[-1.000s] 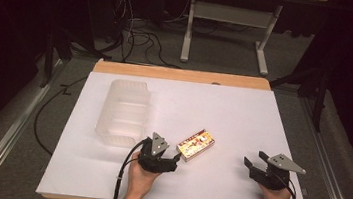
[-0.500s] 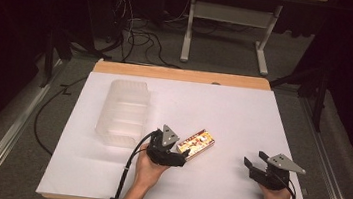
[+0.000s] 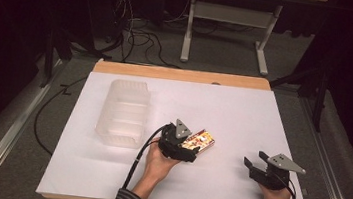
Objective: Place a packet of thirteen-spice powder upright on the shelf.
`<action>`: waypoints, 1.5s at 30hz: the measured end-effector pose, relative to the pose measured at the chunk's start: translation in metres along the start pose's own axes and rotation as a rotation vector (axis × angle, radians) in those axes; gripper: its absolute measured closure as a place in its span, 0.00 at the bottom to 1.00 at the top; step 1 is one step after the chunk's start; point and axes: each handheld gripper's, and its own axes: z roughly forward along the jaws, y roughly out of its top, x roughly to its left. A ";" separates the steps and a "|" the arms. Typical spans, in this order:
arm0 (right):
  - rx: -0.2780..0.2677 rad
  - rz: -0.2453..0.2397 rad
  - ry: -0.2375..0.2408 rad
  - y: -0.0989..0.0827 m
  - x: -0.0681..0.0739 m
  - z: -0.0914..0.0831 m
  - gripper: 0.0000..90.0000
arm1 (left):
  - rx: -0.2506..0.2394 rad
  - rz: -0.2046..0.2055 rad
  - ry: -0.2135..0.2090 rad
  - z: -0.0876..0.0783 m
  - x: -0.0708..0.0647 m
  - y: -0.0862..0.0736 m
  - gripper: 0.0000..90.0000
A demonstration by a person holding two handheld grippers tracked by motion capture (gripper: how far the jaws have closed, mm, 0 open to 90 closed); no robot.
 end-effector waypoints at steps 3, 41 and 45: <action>0.000 0.004 0.001 0.000 0.000 0.000 0.40 | 0.010 0.008 -0.003 0.004 -0.001 0.003 0.17; 0.006 -0.005 -0.001 0.000 0.000 0.001 0.40 | 0.178 0.073 0.005 0.073 -0.007 0.020 0.21; 0.007 -0.007 -0.002 0.000 0.000 0.001 0.40 | 0.183 0.075 0.005 0.076 -0.006 0.020 0.23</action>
